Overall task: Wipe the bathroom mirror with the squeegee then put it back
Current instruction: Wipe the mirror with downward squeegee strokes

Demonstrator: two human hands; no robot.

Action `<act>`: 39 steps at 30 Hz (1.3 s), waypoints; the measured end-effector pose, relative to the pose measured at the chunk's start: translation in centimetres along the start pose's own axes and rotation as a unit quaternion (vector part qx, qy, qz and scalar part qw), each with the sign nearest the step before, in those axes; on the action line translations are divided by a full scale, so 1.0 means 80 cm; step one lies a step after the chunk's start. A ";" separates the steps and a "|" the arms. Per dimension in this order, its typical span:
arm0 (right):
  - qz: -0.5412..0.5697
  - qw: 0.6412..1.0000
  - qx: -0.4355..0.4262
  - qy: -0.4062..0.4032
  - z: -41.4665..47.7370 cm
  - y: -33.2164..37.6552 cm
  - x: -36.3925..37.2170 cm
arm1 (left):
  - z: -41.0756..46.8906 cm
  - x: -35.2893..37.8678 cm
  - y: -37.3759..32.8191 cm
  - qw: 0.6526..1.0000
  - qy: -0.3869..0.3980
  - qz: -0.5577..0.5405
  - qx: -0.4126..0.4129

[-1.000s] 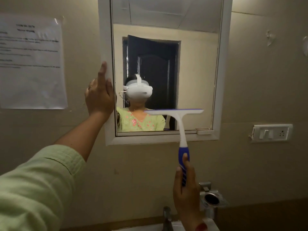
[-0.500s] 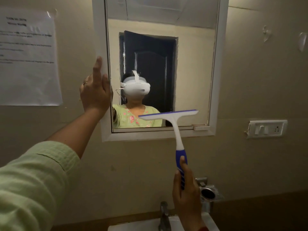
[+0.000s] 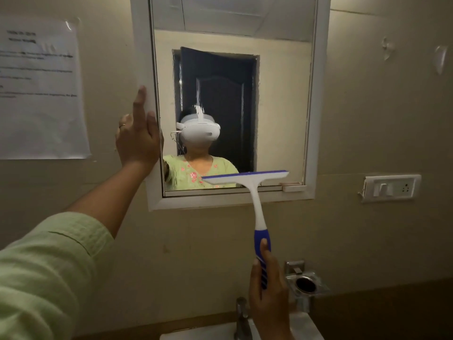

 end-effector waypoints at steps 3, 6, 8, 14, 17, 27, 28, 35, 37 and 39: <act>0.024 0.999 0.013 -0.018 0.024 0.004 0.000 | -0.001 0.000 0.000 1.000 -0.003 -0.004 0.003; 0.032 0.999 0.021 -0.021 0.030 0.002 -0.002 | -0.001 0.000 0.000 1.000 -0.003 -0.003 0.004; 0.016 1.000 0.019 -0.013 0.019 -0.002 -0.002 | -0.001 0.000 0.000 1.000 -0.003 -0.003 -0.001; 0.019 0.999 0.036 -0.002 -0.012 -0.002 0.000 | 0.000 0.000 0.001 1.000 0.007 -0.001 -0.005; 0.054 0.997 0.046 -0.010 0.010 0.013 0.000 | 0.000 0.000 0.001 1.000 0.007 -0.005 -0.002; -0.002 1.000 0.022 0.014 -0.015 0.008 0.000 | 0.000 -0.001 0.001 1.000 0.009 -0.002 0.001; -0.004 1.000 0.020 0.018 -0.022 0.007 0.001 | 0.000 0.000 0.001 1.000 0.009 -0.003 0.002; 0.013 1.000 0.024 0.006 0.004 0.018 0.003 | -0.001 0.000 0.001 1.000 0.004 -0.008 0.001; 0.011 0.999 0.030 0.011 0.000 0.016 0.002 | -0.001 0.000 0.001 1.000 0.004 -0.008 -0.003; 0.002 0.999 0.034 0.012 -0.011 0.013 0.001 | -0.001 -0.001 0.001 1.000 0.002 -0.010 -0.005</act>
Point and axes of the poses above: each hand's wrist, its own z-axis towards the middle knuckle, its own x-axis out of the palm, y = z × x, the point moved 4 cm from there along z, towards the middle knuckle, and after that the axes turned 1 degree about x, right-handed, at the moved point
